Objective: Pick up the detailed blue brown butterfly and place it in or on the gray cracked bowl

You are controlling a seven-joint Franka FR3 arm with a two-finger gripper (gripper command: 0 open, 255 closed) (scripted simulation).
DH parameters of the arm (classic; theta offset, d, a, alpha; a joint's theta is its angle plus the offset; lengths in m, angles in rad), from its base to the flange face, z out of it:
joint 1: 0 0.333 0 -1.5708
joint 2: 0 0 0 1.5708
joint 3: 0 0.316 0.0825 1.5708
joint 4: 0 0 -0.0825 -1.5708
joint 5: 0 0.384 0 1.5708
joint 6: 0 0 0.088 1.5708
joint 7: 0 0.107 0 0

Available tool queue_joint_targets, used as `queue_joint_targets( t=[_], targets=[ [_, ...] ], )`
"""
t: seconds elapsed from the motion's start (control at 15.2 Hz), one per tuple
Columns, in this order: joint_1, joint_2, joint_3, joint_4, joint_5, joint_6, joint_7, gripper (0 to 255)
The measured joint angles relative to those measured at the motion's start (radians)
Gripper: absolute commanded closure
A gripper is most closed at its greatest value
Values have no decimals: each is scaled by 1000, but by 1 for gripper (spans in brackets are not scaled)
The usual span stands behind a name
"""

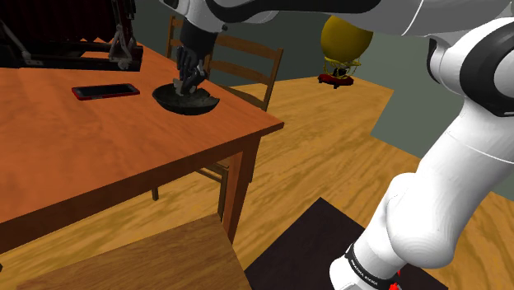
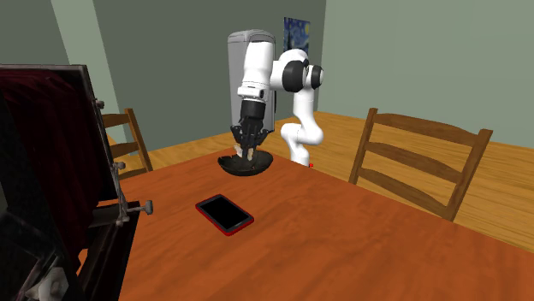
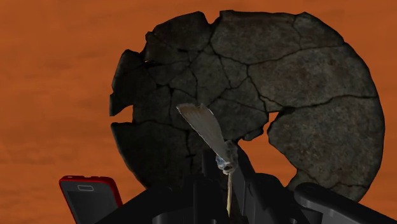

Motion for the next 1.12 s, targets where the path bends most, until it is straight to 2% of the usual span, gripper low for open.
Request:
queue_joint_targets(
  t=[0.13, 0.2, 0.59, 0.92, 1.12],
  targets=[
    [0, 0, 0, -1, 0, 1, 0, 255],
    [0, 0, 0, -1, 0, 1, 0, 0],
    [0, 0, 0, -1, 0, 1, 0, 0],
    [-1, -29, -2, 72, 6, -99, -5, 0],
    [-1, -30, -2, 84, 6, -114, -4, 0]
  ],
)
